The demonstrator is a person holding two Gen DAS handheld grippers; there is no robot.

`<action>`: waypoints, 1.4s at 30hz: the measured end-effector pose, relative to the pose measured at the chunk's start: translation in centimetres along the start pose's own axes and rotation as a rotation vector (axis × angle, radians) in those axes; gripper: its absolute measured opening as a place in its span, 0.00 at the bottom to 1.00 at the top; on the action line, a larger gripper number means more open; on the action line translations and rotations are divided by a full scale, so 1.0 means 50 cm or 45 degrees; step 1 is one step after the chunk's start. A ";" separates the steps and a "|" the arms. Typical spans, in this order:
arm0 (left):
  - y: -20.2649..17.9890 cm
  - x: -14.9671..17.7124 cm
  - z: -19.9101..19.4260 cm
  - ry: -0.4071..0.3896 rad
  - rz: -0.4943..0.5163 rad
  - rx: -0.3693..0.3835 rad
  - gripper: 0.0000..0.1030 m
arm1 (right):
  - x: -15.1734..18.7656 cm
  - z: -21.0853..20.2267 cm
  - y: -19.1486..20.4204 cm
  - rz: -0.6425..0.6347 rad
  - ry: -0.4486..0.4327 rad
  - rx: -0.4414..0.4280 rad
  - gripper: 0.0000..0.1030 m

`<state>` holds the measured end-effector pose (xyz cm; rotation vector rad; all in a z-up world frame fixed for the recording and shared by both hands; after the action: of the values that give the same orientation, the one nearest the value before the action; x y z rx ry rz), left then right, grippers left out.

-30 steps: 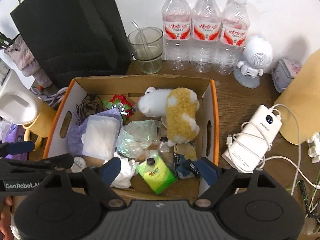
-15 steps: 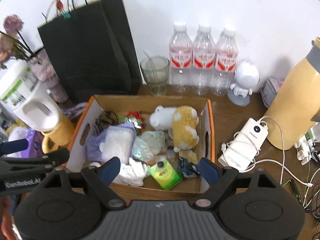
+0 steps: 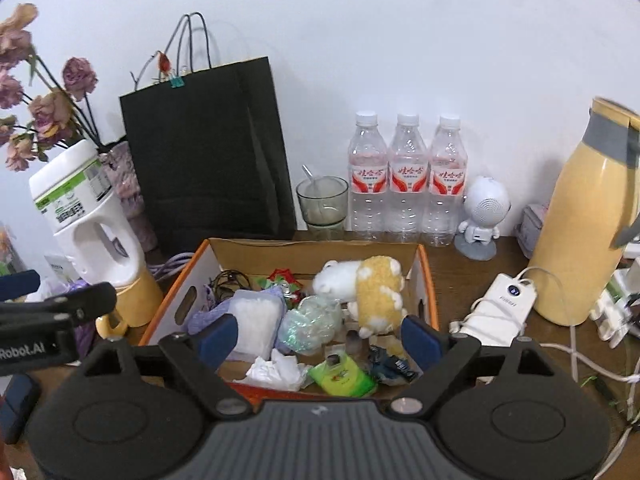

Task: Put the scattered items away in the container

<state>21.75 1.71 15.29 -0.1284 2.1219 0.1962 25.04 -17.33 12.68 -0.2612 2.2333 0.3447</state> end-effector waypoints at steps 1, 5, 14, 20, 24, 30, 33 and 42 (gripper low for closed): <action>0.001 0.011 -0.004 -0.023 -0.017 0.002 1.00 | 0.012 0.002 -0.001 0.008 -0.013 -0.012 0.86; 0.013 0.054 -0.015 -0.111 -0.090 0.021 1.00 | 0.062 0.007 -0.007 0.044 -0.051 -0.021 0.86; 0.007 0.223 -0.023 -0.084 -0.100 0.036 1.00 | 0.195 -0.025 -0.021 0.019 -0.172 0.003 0.86; 0.002 0.335 -0.032 0.016 -0.079 0.069 1.00 | 0.311 -0.041 0.003 -0.027 -0.139 0.000 0.86; 0.002 0.388 -0.052 0.059 -0.069 0.093 1.00 | 0.370 -0.050 0.024 -0.060 -0.097 0.003 0.86; -0.004 0.460 -0.071 0.123 -0.028 0.087 1.00 | 0.440 -0.061 0.033 -0.067 -0.030 0.024 0.86; -0.013 0.484 -0.068 0.163 -0.014 0.111 1.00 | 0.466 -0.063 0.034 -0.071 0.007 0.036 0.86; -0.020 0.501 -0.052 0.190 0.001 0.085 1.00 | 0.491 -0.052 0.017 -0.039 0.028 0.083 0.91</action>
<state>6.51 -0.11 -4.72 -0.1057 2.2743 0.1186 7.56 -19.12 -4.71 -0.2654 2.2549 0.2535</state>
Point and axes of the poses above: each gripper's, at about its wrist camera, not at the fingertips, and z roughly the way its jaws point, y to its left, x to its underside, the point moved 8 cm from there along z, roughly the way its jaws point, and after that the axes turned 4 degrees about -x, right-handed, at the moved point
